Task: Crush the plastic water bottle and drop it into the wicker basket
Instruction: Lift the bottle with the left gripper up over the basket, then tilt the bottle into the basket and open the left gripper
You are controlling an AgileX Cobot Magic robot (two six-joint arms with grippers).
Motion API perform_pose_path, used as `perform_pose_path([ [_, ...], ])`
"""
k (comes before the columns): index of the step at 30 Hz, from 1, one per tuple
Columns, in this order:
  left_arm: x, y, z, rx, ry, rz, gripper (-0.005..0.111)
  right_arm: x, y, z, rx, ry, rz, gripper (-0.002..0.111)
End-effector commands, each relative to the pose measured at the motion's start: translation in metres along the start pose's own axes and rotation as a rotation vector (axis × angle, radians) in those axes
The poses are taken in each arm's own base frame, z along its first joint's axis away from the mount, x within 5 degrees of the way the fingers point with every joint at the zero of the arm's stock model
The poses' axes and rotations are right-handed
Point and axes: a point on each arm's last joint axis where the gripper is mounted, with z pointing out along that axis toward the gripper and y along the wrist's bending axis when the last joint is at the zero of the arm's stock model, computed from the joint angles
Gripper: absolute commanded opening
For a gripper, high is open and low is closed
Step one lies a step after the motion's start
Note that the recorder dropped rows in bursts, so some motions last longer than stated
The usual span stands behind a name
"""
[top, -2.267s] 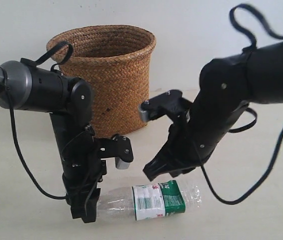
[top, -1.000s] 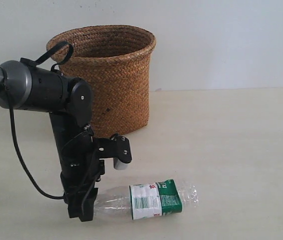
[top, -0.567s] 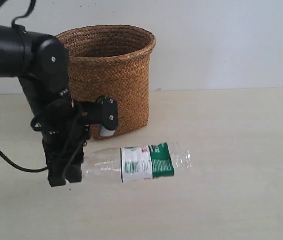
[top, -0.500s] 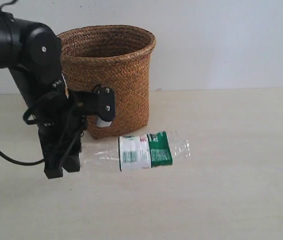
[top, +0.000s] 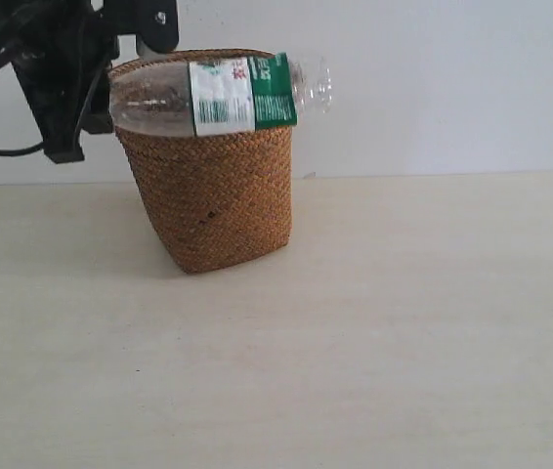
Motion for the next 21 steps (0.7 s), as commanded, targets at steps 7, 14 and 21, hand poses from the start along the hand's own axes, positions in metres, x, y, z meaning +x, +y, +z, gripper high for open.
perform_pose_path([
  [7, 0.001, -0.006, -0.023, 0.168, -0.043, -0.146, 0.004, 0.0, 0.0, 0.0, -0.001, -0.011, 0.004, 0.0],
  [14, -0.003, -0.042, -0.019, 0.396, -0.123, -0.318, 0.004, 0.0, 0.0, 0.0, -0.001, -0.011, 0.004, 0.0],
  [21, -0.002, -0.077, -0.004, 0.568, -0.108, -0.345, 0.004, 0.0, 0.0, 0.0, -0.001, -0.011, 0.004, 0.0],
])
